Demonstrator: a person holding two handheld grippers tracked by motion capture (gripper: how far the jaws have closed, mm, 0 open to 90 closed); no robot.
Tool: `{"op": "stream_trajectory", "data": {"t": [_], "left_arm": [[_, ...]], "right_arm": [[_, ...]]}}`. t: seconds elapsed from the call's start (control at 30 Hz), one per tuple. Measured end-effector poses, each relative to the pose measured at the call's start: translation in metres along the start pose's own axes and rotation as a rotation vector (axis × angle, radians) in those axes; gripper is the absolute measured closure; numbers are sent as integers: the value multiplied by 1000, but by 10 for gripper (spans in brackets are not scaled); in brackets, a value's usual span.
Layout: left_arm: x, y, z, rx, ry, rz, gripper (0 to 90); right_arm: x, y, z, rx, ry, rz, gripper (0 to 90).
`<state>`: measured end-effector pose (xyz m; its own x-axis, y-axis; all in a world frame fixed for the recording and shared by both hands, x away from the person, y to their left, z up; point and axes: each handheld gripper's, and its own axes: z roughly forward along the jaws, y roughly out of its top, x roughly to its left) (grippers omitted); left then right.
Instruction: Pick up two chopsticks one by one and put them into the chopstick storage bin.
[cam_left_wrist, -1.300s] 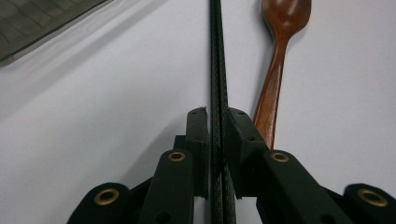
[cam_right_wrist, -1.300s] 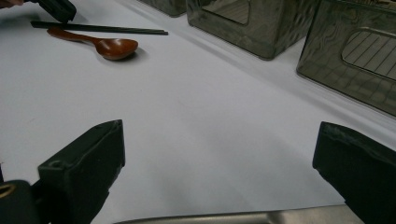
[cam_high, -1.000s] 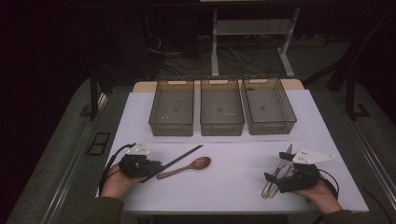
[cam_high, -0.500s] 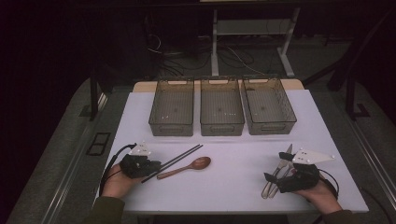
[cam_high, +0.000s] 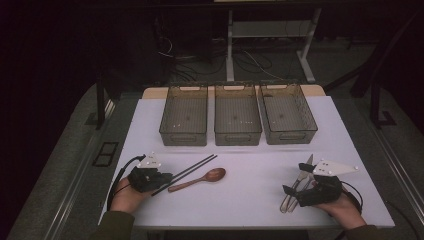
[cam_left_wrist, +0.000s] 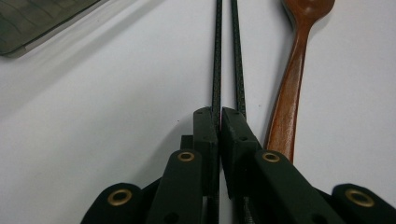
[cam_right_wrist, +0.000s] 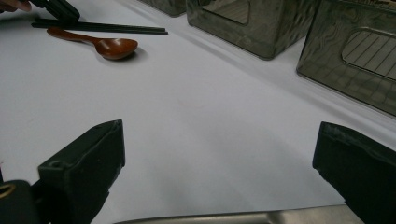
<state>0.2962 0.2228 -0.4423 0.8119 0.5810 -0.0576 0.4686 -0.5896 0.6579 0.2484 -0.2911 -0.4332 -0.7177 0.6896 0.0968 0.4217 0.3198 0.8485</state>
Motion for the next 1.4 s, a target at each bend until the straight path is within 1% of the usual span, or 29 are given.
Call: {"op": "stream_trajectory", "data": {"t": [0.07, 0.13, 0.27, 0.3, 0.33, 0.53, 0.6, 0.8, 0.87, 1.1, 1.23, 1.27, 1.4], "left_arm": [[-1, 0, 0, 1, 2, -1, 848], [0, 0, 0, 0, -2, -15, 849], [1, 0, 0, -3, -5, -19, 850], [1, 1, 0, -1, -6, -27, 852], [1, 1, 0, 1, -6, -23, 852], [0, 2, -2, 5, -6, -24, 852], [-1, 3, -3, 4, 3, -17, 852], [-2, 6, -7, -11, 14, -19, 852], [-2, 8, -9, -12, 10, -16, 852], [-7, 11, -12, -14, 12, -3, 852], [-10, 14, -16, -29, 13, -6, 852], [-11, 15, -17, -27, 14, 2, 852], [-17, 20, -19, -38, 13, 9, 852]], "right_arm": [[0, 0, 0, 0, 0, -1, 19], [0, 0, 0, -1, 0, -1, 19], [0, 0, 0, -1, 1, 0, 19], [0, 0, 0, -1, 1, -1, 19], [0, 0, 0, -1, 2, -1, 19], [0, 0, 0, 0, 0, -1, 19], [0, 0, 0, 2, 0, 1, 19], [0, 0, 0, 0, -1, 0, 19], [0, 0, 0, 0, -1, -1, 19], [0, 0, 1, 3, -1, -3, 19], [1, 0, 0, 3, -1, -1, 19], [1, 0, 0, 3, -1, -1, 19], [1, 0, 1, 4, 0, -3, 19]]}}
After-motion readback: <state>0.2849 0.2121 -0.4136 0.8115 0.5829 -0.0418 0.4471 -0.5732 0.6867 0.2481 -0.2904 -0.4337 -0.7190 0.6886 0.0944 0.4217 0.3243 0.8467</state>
